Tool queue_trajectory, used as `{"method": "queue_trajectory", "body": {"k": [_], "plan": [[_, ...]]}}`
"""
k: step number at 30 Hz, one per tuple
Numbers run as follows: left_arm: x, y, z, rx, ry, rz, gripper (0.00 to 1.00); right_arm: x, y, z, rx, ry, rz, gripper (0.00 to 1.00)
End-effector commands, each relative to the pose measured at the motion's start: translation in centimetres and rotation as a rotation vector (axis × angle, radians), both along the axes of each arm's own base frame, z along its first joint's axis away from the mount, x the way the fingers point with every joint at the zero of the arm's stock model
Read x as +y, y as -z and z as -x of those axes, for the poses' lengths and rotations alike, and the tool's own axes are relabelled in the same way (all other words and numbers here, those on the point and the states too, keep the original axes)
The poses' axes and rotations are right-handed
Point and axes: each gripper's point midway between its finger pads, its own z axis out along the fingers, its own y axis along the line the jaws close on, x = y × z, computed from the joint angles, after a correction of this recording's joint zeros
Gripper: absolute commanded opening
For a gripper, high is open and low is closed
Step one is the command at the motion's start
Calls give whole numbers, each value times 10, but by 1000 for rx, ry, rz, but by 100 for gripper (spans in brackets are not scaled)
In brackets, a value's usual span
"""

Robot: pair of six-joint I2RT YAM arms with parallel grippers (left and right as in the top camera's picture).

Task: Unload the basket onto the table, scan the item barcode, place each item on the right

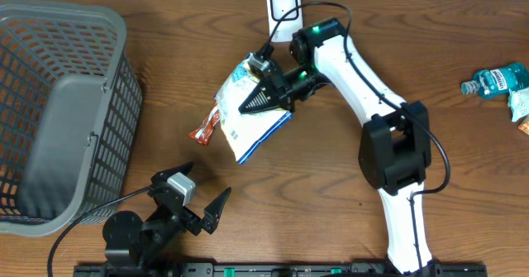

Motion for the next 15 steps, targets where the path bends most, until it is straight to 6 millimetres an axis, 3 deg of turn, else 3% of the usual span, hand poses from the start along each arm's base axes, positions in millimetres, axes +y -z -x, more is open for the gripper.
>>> {"method": "queue_trajectory", "body": {"k": [1,8,15], "plan": [[0,-1,0,-15,6,-13,98,-13,1,-7,-24,20,22,1],[0,-1,0,-16,6,-13,98,-37,27,-13,-102,3,116,1],[0,-1,0,-15,6,-13,98,-60,58,-6,-22,0,212,1]]}}
